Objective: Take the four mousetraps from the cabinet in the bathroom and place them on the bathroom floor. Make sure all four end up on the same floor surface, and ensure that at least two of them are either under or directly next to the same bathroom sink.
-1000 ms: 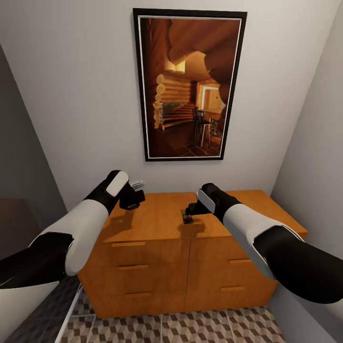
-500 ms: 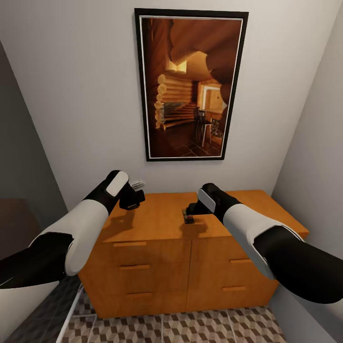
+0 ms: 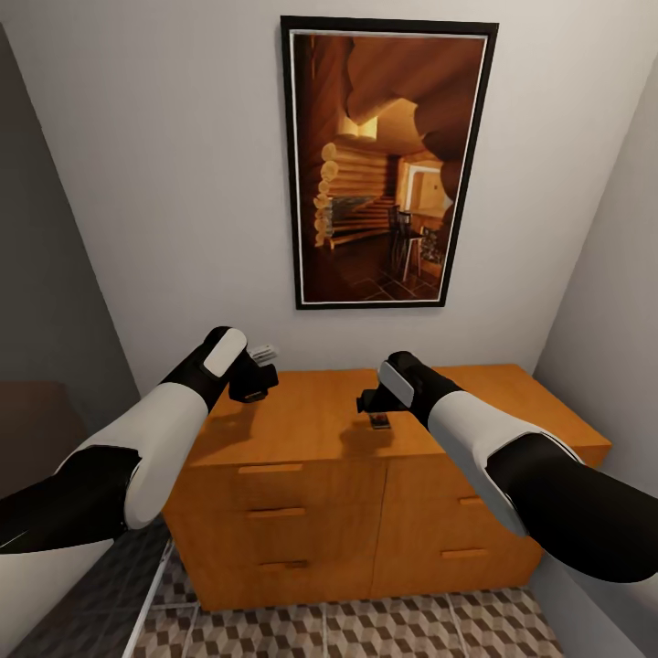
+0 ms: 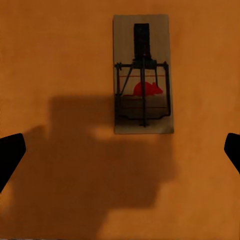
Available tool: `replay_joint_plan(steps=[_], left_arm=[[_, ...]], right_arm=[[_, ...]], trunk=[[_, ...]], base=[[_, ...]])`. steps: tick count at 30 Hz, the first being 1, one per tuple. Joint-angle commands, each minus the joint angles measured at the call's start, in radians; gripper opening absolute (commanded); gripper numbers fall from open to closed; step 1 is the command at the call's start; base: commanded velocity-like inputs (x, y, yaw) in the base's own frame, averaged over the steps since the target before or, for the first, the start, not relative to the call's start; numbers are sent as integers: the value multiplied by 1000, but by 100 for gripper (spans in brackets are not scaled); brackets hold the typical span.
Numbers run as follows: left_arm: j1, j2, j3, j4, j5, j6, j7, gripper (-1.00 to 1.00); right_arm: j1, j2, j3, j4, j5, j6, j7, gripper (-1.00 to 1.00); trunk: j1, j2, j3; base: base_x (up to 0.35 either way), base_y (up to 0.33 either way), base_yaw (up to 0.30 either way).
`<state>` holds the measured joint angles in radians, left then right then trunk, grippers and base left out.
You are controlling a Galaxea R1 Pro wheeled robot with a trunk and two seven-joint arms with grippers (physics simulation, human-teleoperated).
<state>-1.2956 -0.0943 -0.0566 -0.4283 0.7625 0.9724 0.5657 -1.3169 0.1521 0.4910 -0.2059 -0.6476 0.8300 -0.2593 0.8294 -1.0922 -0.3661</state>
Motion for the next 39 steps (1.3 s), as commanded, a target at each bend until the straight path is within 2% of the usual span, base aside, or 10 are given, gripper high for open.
replay_joint_plan(steps=[1,39], left_arm=[[-1,1,-6,-1,7,3,8,-100],[-1,-1,-9,-1,5,3,3,-100]], right_arm=[[-1,0,6,-1,-11,3,-8,100],[1,1,8,0,-10,0,-8,100]], trunk=[[0,-1,-1],[0,-1,-1]], base=[[0,25,0],[0,2,0]])
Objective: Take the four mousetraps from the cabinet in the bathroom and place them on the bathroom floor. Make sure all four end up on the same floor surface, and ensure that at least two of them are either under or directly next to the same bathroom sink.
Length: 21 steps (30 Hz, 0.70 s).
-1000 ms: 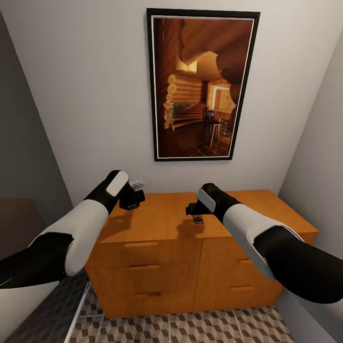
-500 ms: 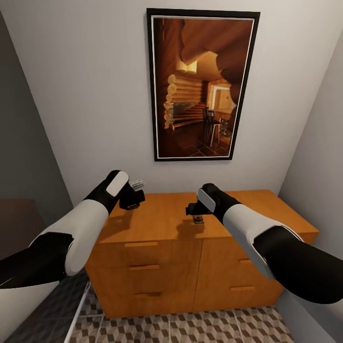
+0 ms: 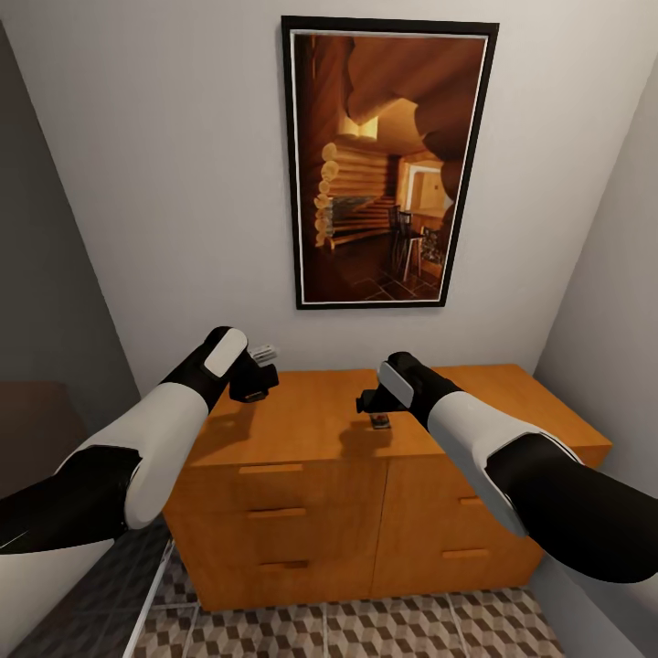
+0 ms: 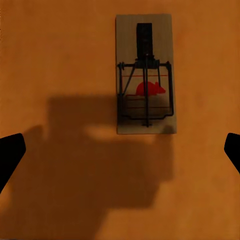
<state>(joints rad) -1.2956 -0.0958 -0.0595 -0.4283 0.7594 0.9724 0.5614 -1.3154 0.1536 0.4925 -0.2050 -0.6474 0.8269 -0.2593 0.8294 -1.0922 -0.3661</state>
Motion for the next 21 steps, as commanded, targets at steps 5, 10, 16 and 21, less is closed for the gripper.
replay_joint_plan(steps=[5,10,16,21], left_arm=[[-1,1,-7,-1,8,3,8,-100],[-1,1,-7,-1,8,3,8,-100],[-1,1,-7,-1,8,3,8,-100],[-1,1,-7,-3,8,3,7,-100]], right_arm=[[-1,0,6,-2,-11,3,-8,100],[-1,0,6,-2,-10,3,-8,100],[0,0,7,-2,-9,3,-8,100],[0,0,7,-2,-9,4,-8,100]], trunk=[[0,-1,-1],[0,-1,-1],[0,-1,-1],[8,-15,-8]], base=[[0,0,0],[0,0,0],[0,0,0],[0,0,0]])
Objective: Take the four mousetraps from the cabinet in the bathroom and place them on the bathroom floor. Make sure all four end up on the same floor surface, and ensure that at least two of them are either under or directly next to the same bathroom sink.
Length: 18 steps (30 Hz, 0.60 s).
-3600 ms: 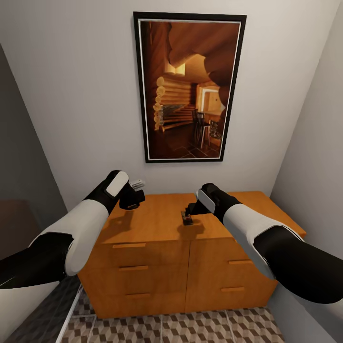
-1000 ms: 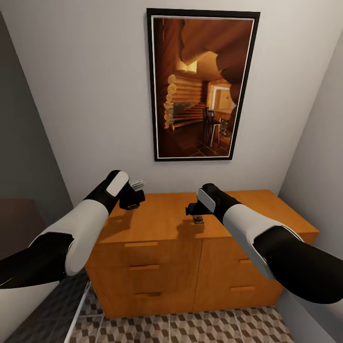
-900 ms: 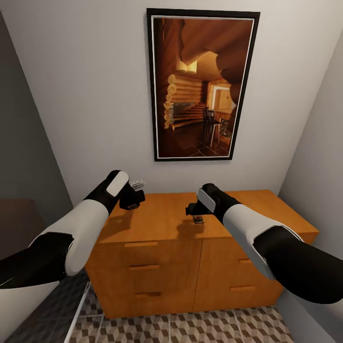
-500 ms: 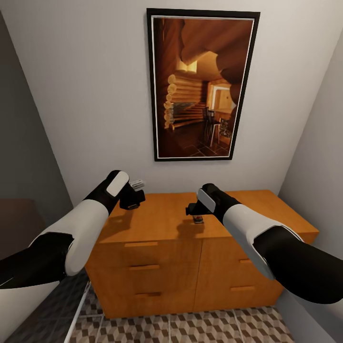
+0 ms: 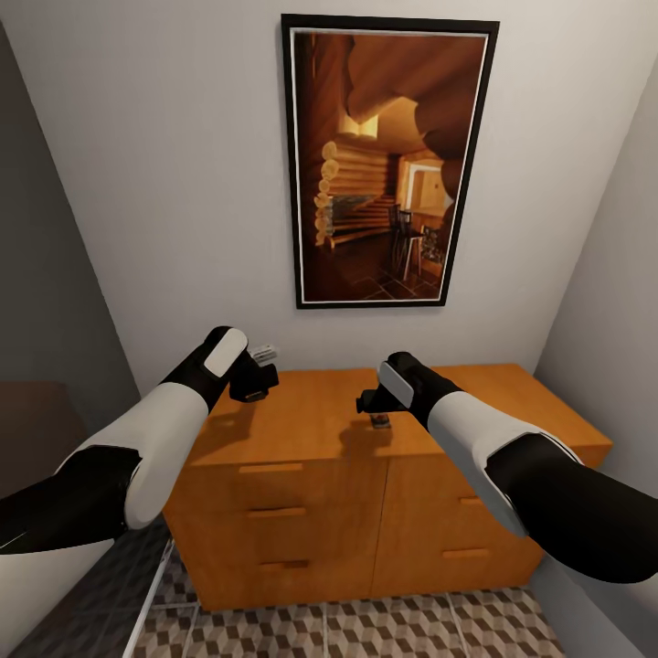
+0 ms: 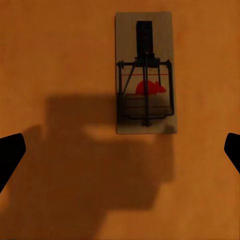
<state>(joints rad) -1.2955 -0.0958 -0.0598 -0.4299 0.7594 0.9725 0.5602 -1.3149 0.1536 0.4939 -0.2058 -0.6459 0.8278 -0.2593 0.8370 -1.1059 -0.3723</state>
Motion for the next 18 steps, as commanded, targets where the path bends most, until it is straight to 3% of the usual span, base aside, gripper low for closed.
replay_joint_plan(steps=[1,18], left_arm=[[-1,1,-7,-2,8,3,8,-100],[-1,1,-7,-7,9,5,7,-100]], right_arm=[[-1,0,6,-1,-11,3,-8,100],[0,0,6,-1,-9,4,-6,100]], trunk=[[4,-8,-4],[65,-120,-55]], base=[[0,0,0],[0,0,0]])
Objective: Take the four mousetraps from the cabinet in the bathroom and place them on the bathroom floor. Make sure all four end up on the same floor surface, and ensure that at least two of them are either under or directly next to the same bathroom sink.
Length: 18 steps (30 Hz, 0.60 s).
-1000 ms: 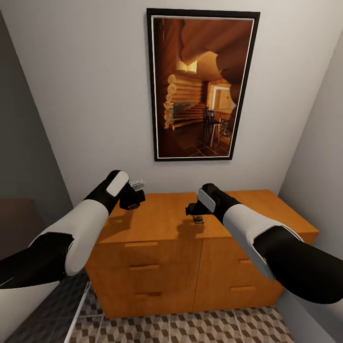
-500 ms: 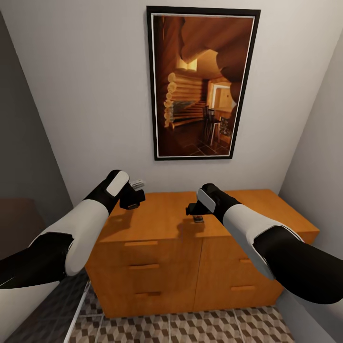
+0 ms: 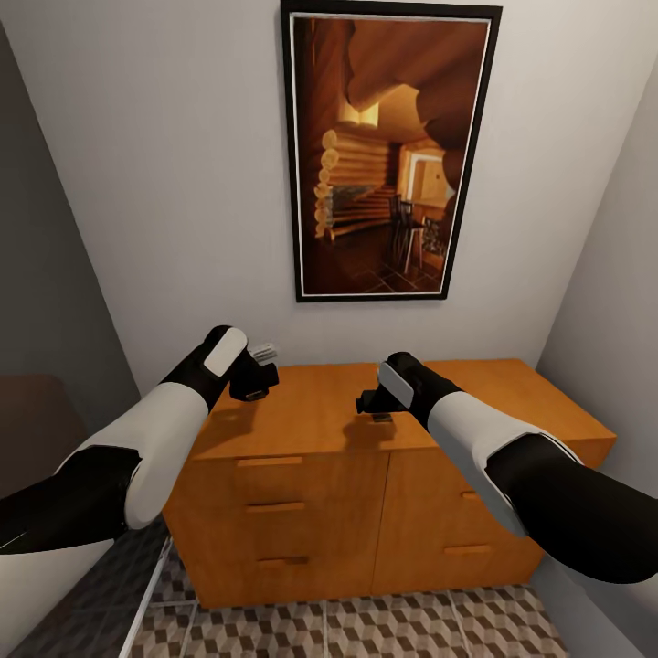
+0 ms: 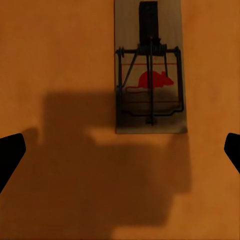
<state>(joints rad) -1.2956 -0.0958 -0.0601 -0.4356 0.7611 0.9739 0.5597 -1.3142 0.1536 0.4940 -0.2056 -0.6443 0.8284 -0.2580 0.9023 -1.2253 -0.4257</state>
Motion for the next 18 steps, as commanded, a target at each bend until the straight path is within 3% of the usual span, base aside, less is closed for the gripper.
replay_joint_plan(steps=[1,18], left_arm=[[-1,1,-6,-1,8,3,8,-100],[-1,1,-4,-2,10,2,8,-100]], right_arm=[[-1,0,6,-1,-11,3,-8,100],[0,0,8,0,-11,3,-7,100]], trunk=[[0,-1,-1],[0,-1,-1]], base=[[0,0,0],[8,0,0]])
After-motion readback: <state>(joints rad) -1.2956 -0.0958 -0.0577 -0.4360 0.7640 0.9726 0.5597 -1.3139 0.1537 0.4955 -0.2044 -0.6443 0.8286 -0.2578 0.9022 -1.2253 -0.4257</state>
